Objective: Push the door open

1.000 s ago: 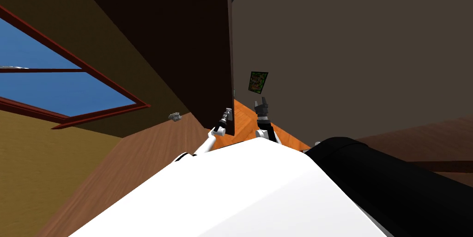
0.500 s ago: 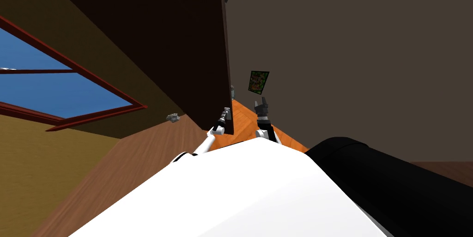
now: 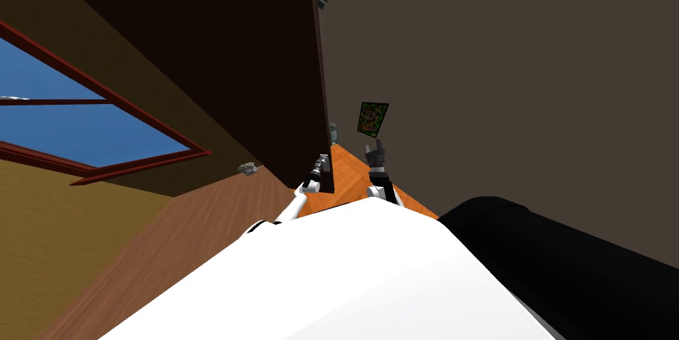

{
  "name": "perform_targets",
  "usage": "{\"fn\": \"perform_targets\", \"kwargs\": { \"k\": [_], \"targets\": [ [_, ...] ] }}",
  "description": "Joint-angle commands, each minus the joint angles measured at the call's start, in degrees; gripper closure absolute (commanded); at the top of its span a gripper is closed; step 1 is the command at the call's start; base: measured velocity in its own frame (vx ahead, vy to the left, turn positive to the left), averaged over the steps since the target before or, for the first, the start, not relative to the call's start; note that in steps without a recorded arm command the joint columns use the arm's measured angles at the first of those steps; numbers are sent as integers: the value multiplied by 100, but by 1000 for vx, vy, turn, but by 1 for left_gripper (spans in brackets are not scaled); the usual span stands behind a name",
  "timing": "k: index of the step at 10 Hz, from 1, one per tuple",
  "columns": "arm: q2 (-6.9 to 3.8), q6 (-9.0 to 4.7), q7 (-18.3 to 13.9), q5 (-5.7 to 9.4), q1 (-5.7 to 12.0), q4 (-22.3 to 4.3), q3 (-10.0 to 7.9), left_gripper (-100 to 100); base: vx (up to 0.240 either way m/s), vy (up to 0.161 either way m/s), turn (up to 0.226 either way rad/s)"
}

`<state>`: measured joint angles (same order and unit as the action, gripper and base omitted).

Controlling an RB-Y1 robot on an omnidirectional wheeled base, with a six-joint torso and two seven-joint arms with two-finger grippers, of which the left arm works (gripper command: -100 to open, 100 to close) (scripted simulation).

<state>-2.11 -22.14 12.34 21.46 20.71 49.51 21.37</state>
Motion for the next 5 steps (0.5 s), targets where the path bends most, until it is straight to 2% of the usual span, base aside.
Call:
{"fn": "perform_targets", "kwargs": {
  "k": [1,3,4,5],
  "targets": [
    [-72,-140,-38,25,116,-160,-194,100,151,-175,103],
    [-63,-153,-16,33,135,-202,-350,100,138,-171,126],
    [-122,-87,22,8,38,-81,-195,-100,-98,-27,127],
    [-116,-84,31,3,28,-70,-173,-100,-180,71,59]
  ]
}}
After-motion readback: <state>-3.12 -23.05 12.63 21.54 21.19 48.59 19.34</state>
